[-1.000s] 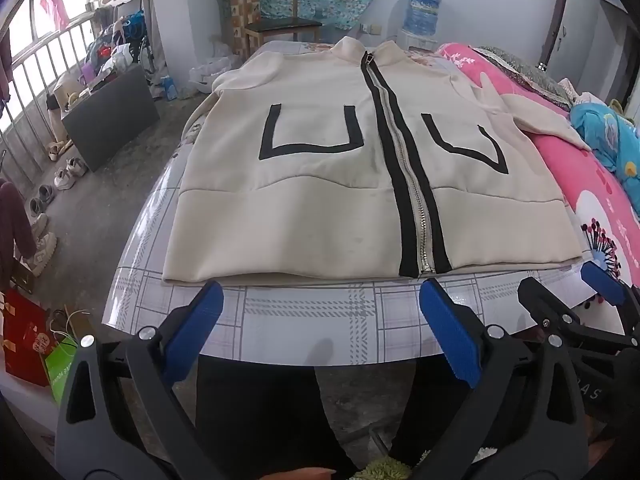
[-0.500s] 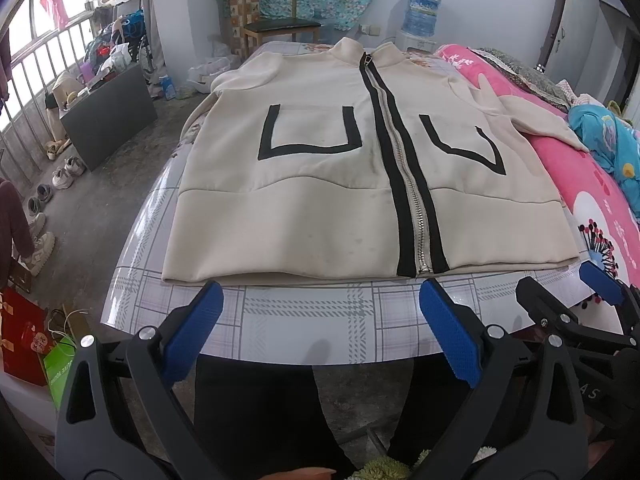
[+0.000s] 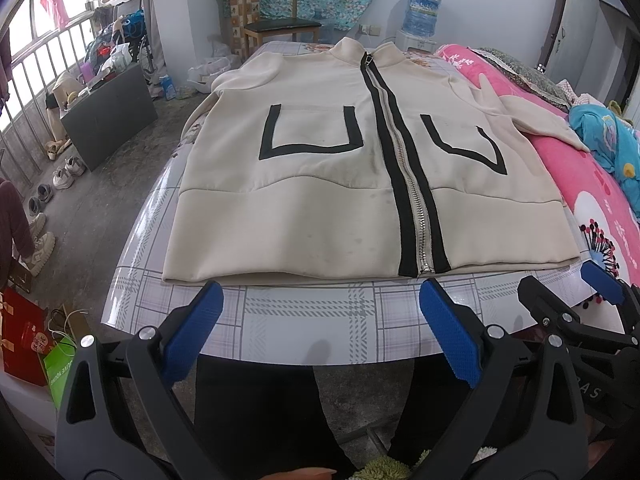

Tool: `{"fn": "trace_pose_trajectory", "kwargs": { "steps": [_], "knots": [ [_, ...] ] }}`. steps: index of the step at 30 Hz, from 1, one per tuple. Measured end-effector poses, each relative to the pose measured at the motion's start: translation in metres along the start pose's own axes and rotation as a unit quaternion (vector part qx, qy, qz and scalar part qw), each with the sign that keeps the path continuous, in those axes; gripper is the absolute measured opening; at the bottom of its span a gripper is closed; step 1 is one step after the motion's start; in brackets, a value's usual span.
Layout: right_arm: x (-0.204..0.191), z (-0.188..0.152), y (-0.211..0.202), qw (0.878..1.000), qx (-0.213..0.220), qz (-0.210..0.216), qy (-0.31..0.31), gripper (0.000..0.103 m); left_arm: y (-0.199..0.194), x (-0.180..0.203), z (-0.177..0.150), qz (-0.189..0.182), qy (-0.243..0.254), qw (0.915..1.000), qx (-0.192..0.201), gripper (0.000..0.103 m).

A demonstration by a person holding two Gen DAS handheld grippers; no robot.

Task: Fold large clothes

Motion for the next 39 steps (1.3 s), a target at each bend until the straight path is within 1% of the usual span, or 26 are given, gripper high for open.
{"fn": "trace_pose_trajectory", "kwargs": {
  "steps": [39],
  "knots": [
    [-0.0005, 0.0014, -0.0006, 1.000, -0.001, 0.000, 0.000, 0.098, 0.0013, -0.0039, -0.0030, 0.001, -0.001, 1.0000, -0.002, 0.095]
  ]
}}
Point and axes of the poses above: each gripper's, at about its wrist camera, not at the fingertips, and y roughly the way its jaws point, x to its right, z to its top, the point moved 5 cm from there along y, roughly the way its jaws point, and after that the axes turned 15 degrees about y, right-handed, at the moved point
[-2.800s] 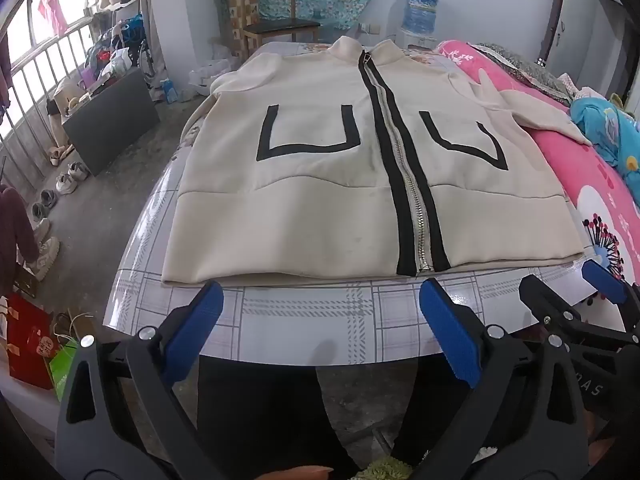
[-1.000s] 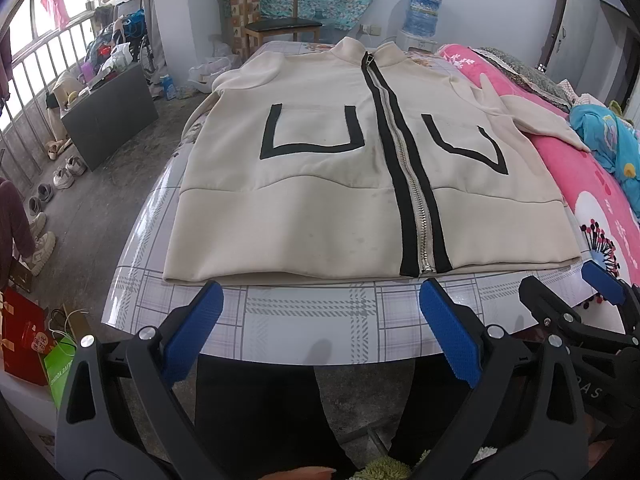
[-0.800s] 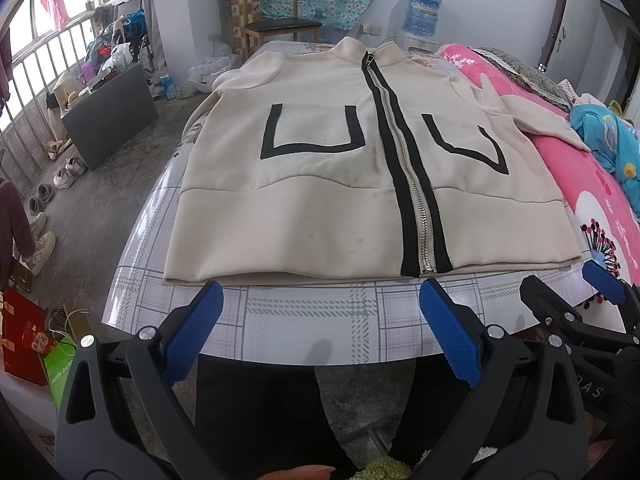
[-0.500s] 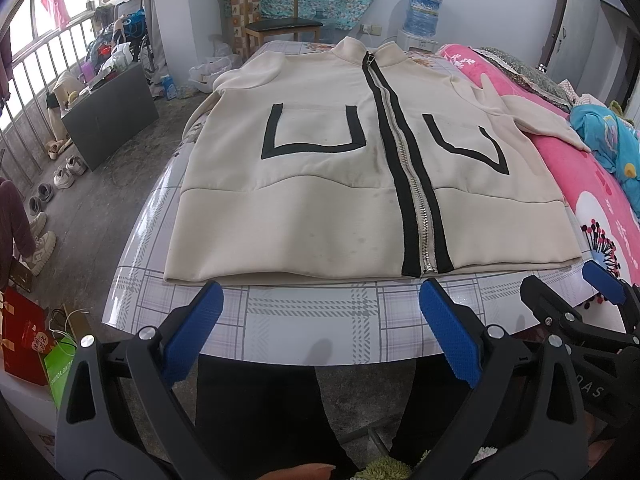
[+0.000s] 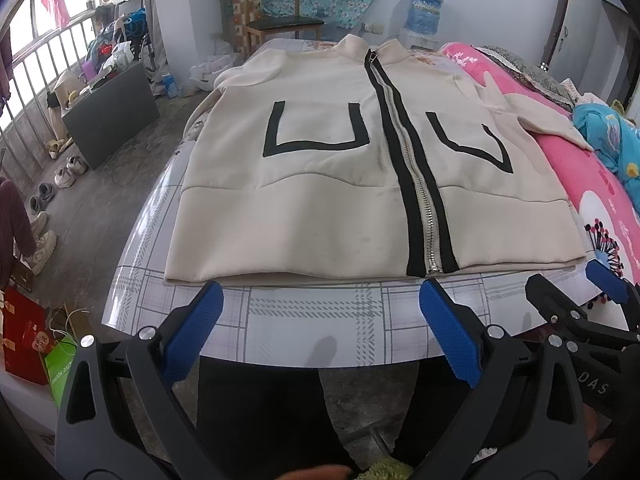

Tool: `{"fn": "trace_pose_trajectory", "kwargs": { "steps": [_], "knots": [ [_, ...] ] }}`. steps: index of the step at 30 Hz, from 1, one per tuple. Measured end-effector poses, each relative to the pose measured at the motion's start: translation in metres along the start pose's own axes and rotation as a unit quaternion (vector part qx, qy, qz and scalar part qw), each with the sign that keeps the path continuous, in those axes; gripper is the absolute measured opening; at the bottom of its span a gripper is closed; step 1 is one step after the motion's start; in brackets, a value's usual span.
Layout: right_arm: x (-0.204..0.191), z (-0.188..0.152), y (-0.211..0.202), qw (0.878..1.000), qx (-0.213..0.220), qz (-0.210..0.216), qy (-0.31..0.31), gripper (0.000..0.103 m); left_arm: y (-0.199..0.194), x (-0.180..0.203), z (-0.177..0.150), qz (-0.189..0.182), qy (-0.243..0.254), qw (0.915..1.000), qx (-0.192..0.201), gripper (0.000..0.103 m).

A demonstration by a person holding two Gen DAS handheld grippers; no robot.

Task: Fold large clothes

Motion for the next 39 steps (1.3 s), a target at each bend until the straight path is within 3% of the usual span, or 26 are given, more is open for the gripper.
{"fn": "trace_pose_trajectory", "kwargs": {
  "steps": [10, 15, 22, 28, 30, 32, 37, 39],
  "knots": [
    [0.018, 0.007, 0.012, 1.000, -0.002, 0.000, 0.004, 0.098, 0.015, -0.018, -0.013, -0.005, 0.005, 0.9999, 0.008, 0.095],
    [0.045, 0.020, 0.019, 1.000, 0.008, -0.011, 0.011, 0.098, 0.023, -0.048, -0.022, -0.050, -0.025, 0.9979, 0.034, 0.095],
    [0.093, 0.043, 0.035, 0.998, 0.005, -0.027, 0.052, 0.097, 0.038, -0.095, -0.022, -0.002, -0.048, 0.9984, 0.031, 0.095],
    [0.111, 0.051, 0.059, 0.997, -0.015, -0.019, 0.076, 0.086, 0.054, -0.137, -0.017, 0.038, -0.093, 0.9940, 0.042, 0.095],
    [0.115, 0.053, 0.065, 0.996, -0.018, -0.019, 0.080, 0.081, 0.061, -0.143, -0.016, 0.045, -0.097, 0.9937, 0.033, 0.090],
    [0.116, 0.056, 0.070, 0.997, -0.012, -0.026, 0.071, 0.073, 0.070, -0.145, -0.015, 0.047, -0.097, 0.9940, 0.017, 0.066],
    [0.109, 0.061, 0.080, 0.998, -0.006, -0.045, 0.032, 0.047, 0.078, -0.145, -0.010, 0.068, -0.081, 0.9943, 0.012, 0.056],
    [0.105, 0.061, 0.084, 0.999, -0.010, -0.046, 0.020, 0.042, 0.080, -0.141, -0.008, 0.076, -0.070, 0.9946, 0.009, 0.050]
  ]
}}
Point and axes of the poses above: each gripper's, at about its wrist camera, not at the fingertips, and y roughly the way its jaws point, x to its right, z to its top, the point moved 5 cm from there along y, roughly the way its jaws point, and after that the axes turned 15 degrees about y, right-handed, at the moved point
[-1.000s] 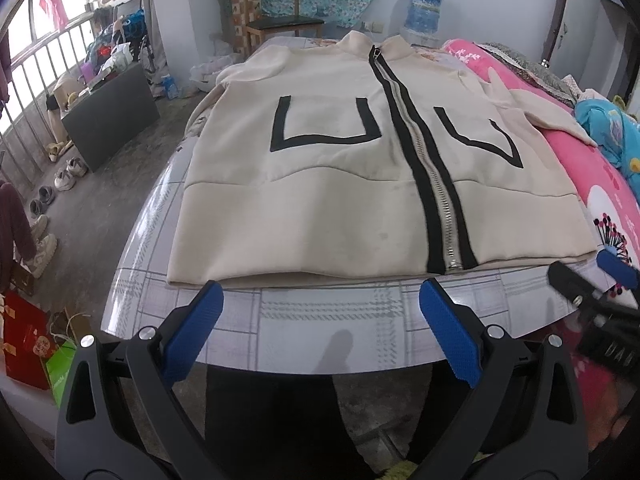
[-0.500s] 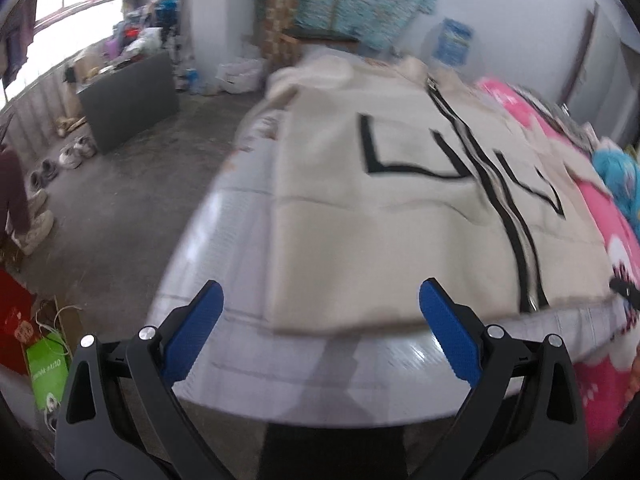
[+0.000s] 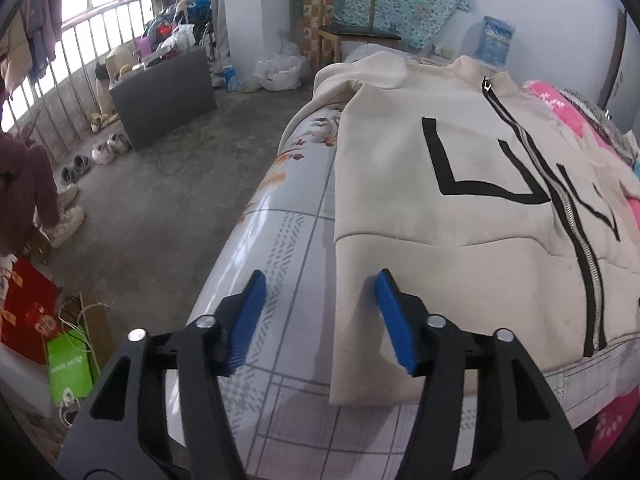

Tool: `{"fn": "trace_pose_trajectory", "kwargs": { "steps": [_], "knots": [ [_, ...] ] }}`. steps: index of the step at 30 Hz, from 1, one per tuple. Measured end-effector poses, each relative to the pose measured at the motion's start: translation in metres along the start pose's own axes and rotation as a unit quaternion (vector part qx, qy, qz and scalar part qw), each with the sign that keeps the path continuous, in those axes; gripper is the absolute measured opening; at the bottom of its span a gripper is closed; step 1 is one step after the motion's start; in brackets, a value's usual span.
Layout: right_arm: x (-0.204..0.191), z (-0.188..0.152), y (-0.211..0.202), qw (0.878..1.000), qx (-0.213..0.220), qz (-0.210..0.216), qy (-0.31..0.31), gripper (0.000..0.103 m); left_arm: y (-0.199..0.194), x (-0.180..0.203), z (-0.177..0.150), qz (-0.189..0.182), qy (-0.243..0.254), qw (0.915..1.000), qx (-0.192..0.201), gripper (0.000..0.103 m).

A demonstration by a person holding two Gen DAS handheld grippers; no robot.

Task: Fold large clothes

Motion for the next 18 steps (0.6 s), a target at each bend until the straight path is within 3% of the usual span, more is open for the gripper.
{"fn": "trace_pose_trajectory", "kwargs": {
  "steps": [3, 4, 5, 8, 13, 18],
  "knots": [
    [-0.002, 0.001, 0.002, 1.000, 0.004, 0.000, -0.010, 0.024, 0.000, 0.011, 0.003, -0.007, 0.014, 0.9999, 0.002, 0.027],
    [-0.002, 0.002, 0.001, 1.000, 0.004, 0.002, -0.007, 0.015, -0.001, 0.015, 0.005, -0.013, 0.019, 0.9997, 0.002, 0.013],
    [-0.001, 0.003, -0.001, 1.000, 0.004, 0.004, -0.004, 0.011, -0.002, 0.018, 0.007, -0.002, 0.026, 0.9996, 0.002, 0.006],
    [0.001, 0.006, -0.011, 1.000, 0.009, 0.020, 0.006, 0.009, -0.013, 0.024, 0.012, 0.019, 0.049, 0.9985, 0.016, 0.004],
    [0.002, 0.009, -0.033, 0.999, 0.029, 0.034, 0.005, 0.009, -0.042, 0.022, 0.018, 0.009, 0.056, 0.9973, 0.046, 0.004],
    [0.009, 0.005, -0.053, 0.998, 0.037, 0.043, 0.010, 0.009, -0.072, 0.018, 0.011, -0.009, 0.059, 0.9969, 0.051, 0.004]
  ]
}}
Point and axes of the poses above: each gripper's, at about its wrist camera, not at the fingertips, and y roughly the way its jaws point, x to its right, z to its top, the point moved 5 cm from there along y, roughly the way its jaws point, and after that the axes turned 15 degrees about y, right-handed, at the moved point
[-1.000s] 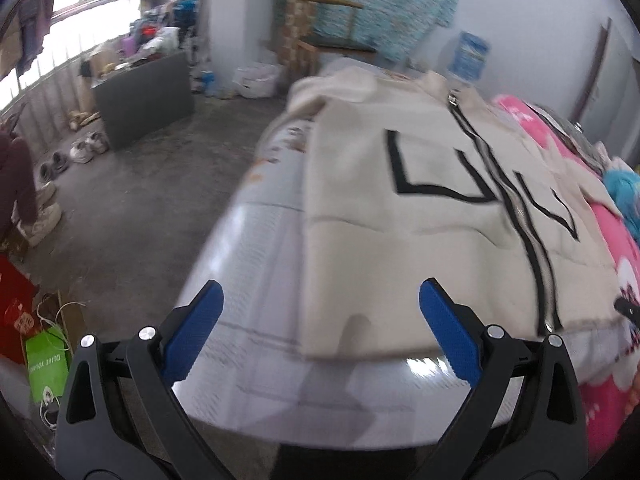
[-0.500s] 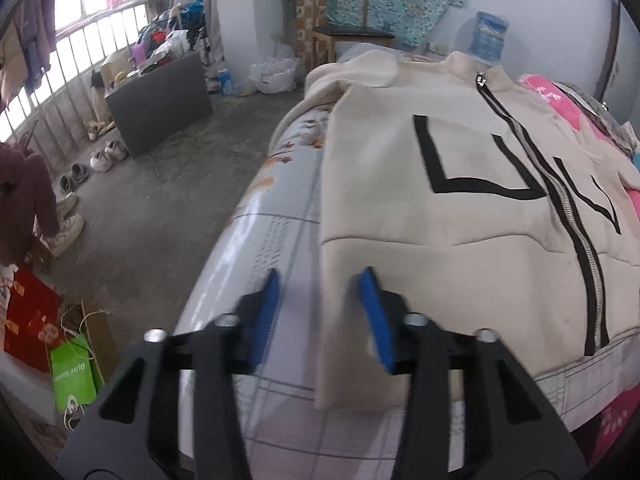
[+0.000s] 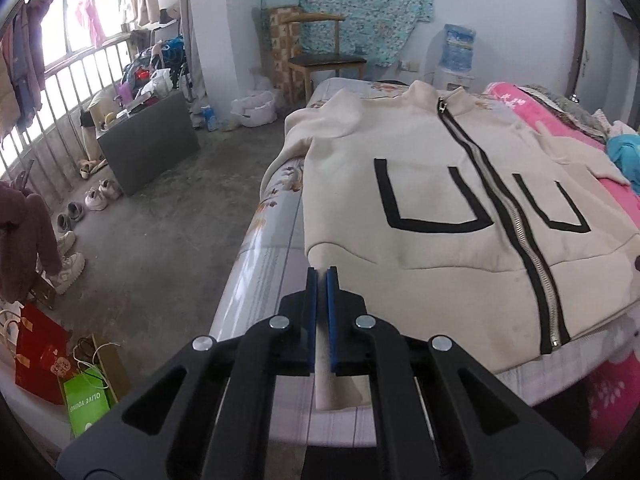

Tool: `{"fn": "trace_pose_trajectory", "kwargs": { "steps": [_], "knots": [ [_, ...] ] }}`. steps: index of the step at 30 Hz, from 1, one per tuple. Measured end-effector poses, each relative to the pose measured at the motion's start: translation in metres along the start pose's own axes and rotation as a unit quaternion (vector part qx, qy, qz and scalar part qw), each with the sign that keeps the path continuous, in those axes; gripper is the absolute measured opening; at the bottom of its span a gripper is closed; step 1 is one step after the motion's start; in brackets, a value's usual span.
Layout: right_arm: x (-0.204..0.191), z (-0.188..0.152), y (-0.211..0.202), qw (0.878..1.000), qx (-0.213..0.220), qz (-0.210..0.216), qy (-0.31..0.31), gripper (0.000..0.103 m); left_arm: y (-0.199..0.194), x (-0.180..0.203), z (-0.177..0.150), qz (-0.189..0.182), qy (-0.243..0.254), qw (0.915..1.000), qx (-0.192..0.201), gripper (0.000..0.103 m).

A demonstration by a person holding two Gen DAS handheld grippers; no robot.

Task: Fold large clothes

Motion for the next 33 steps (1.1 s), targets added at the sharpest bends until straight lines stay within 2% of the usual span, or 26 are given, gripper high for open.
{"fn": "trace_pose_trajectory", "kwargs": {
  "steps": [6, 9, 13, 15, 17, 21, 24, 25, 29, 33],
  "knots": [
    [0.012, -0.026, -0.034, 1.000, -0.016, 0.002, 0.003, 0.009, -0.035, -0.005, -0.035, -0.016, -0.006, 0.9993, -0.033, 0.004],
    [0.021, -0.045, -0.040, 0.999, -0.040, 0.000, 0.019, 0.009, -0.037, -0.008, -0.056, -0.026, -0.018, 0.9977, -0.060, 0.004],
    [0.030, -0.059, -0.030, 0.996, -0.072, -0.048, 0.010, 0.017, -0.028, -0.018, -0.077, -0.044, -0.025, 0.9947, -0.090, 0.007],
    [0.027, -0.054, -0.039, 0.997, -0.058, -0.052, 0.009, 0.027, -0.033, -0.022, -0.074, -0.040, -0.023, 0.9958, -0.079, 0.013],
    [0.019, -0.045, -0.051, 0.999, -0.033, -0.043, 0.004, 0.056, -0.037, -0.021, -0.061, -0.033, -0.015, 0.9976, -0.059, 0.036],
    [-0.015, -0.028, -0.060, 1.000, 0.006, -0.002, -0.016, 0.067, -0.035, -0.004, -0.027, -0.034, 0.006, 0.9992, -0.020, 0.057],
    [-0.049, -0.024, -0.046, 0.999, -0.002, 0.038, -0.034, 0.075, -0.022, 0.016, -0.001, -0.047, 0.020, 0.9987, -0.002, 0.074],
    [-0.063, -0.025, -0.036, 0.998, -0.009, 0.054, -0.044, 0.081, -0.016, 0.021, 0.004, -0.048, 0.024, 0.9986, -0.001, 0.082],
    [-0.101, -0.033, 0.003, 0.994, -0.045, 0.060, -0.073, 0.085, 0.025, 0.046, 0.023, -0.064, 0.038, 0.9968, -0.027, 0.085],
    [-0.118, -0.038, 0.037, 0.994, -0.068, 0.042, -0.078, 0.085, 0.063, 0.059, 0.028, -0.053, 0.052, 0.9954, -0.061, 0.085]
  ]
}}
Point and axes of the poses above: each gripper's, at about its wrist camera, not at the fingertips, and y roughly the way its jaws point, x to its right, z to its top, the point moved 5 cm from there along y, roughly the way its jaws point, and after that the axes turned 15 degrees about y, right-handed, at the moved point
